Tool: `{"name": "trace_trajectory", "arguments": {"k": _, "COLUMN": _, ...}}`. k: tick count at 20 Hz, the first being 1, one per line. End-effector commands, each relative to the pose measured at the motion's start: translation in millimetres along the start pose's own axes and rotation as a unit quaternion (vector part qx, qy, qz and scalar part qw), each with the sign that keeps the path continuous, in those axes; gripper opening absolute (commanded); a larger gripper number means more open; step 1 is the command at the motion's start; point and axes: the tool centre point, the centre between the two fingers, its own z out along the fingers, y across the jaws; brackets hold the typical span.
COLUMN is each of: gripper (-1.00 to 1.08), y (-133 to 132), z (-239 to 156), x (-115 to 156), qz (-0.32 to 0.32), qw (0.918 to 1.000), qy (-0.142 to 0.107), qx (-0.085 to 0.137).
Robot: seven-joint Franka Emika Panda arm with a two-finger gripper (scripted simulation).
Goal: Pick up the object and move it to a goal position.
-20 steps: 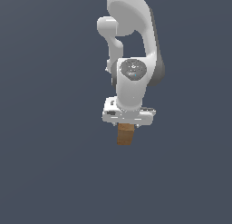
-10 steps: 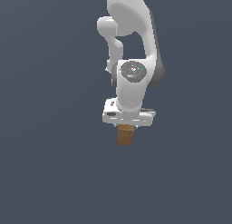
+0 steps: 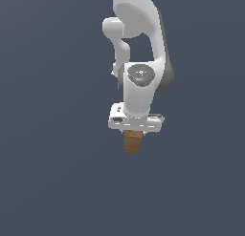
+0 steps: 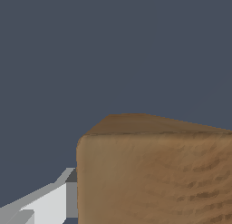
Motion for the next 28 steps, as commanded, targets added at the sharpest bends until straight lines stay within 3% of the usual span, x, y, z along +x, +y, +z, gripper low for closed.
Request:
{"name": "trace_trajectory", "arguments": {"k": 1, "gripper": -1.00, "y": -2, "z": -5, "x": -3, "qz": 0.000, "qw": 1.0000, "qy": 0.001, "qx": 0.000}}
{"name": "trace_trajectory", "arguments": {"k": 10, "gripper": -1.00, "y": -16, "z": -31, "x": -36, "qz": 0.000, "qw": 1.0000, "qy": 0.002, "qx": 0.000}}
{"name": "trace_trajectory", "arguments": {"k": 28, "gripper": -1.00, "y": -67, "z": -126, "x": -149, "qz": -0.001, "qw": 1.0000, "qy": 0.002, "qx": -0.001}}
